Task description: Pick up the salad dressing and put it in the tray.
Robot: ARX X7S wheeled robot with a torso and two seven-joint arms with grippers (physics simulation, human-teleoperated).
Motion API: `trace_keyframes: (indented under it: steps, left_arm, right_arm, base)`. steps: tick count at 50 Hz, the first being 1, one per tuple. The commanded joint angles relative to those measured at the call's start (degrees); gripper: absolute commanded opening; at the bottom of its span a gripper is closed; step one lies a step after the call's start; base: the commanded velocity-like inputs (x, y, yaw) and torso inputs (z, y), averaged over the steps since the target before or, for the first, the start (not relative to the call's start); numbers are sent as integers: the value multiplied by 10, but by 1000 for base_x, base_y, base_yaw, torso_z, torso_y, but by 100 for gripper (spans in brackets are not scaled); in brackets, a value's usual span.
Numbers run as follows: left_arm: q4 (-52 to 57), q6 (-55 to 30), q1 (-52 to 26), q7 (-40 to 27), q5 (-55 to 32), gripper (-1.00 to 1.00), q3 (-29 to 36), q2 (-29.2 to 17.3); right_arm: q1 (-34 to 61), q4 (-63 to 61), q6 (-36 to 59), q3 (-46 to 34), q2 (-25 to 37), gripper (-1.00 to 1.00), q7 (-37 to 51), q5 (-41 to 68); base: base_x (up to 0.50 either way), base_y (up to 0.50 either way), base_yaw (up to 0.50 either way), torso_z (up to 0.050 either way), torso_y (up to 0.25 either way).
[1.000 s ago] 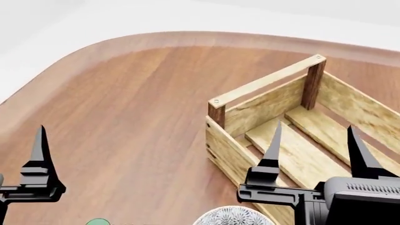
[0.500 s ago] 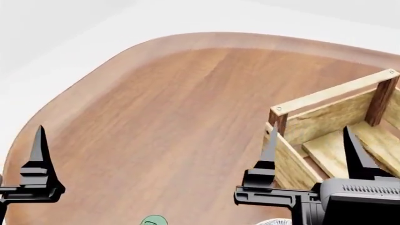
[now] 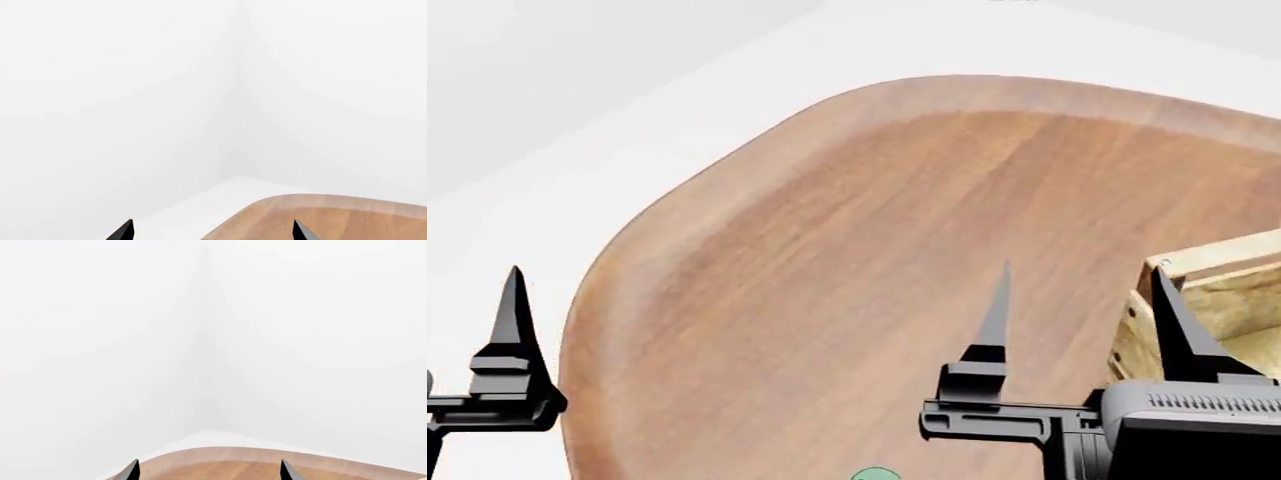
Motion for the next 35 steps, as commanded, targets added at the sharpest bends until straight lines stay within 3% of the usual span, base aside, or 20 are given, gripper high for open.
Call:
trace_keyframes:
  steps: [1, 9, 15, 20, 21, 22, 24, 35]
  left_arm:
    - [-2, 1, 0, -1, -2, 100, 3, -2]
    - [-7, 6, 2, -2, -4, 100, 3, -2]
    - [-6, 5, 4, -3, -7, 100, 3, -3]
    - [-6, 8, 7, -3, -7, 100, 6, -4]
    - [-7, 9, 7, -3, -7, 100, 6, -4]
    - [-6, 8, 7, -3, -8, 100, 6, -4]
    - [-2, 8, 9, -4, -9, 100, 6, -5]
    - [-1, 7, 10, -5, -14, 100, 7, -7]
  right_arm:
    - [4, 6, 8, 2, -1, 100, 4, 11]
    - [-2, -3, 43, -34, 28, 100, 7, -28]
    - [-13, -17, 70, -2, 44, 100, -1, 7]
    - [-39, -3, 31, -25, 85, 100, -20, -41]
    - [-41, -2, 29, -37, 101, -100, -36, -48]
    - [-46, -8, 37, -30, 109, 100, -50, -27]
    - [-50, -22, 79, -3, 117, 100, -71, 30]
    - [-113, -69, 156, -40, 216, 100, -129, 38]
  base:
    - [0, 0, 0, 0, 0]
    - [0, 0, 0, 0, 0]
    - [0, 0, 0, 0, 0]
    - [0, 0, 0, 0, 0]
    - [0, 0, 0, 0, 0]
    - [0, 0, 0, 0, 0]
    - [0, 0, 0, 0, 0]
    - [0, 0, 0, 0, 0]
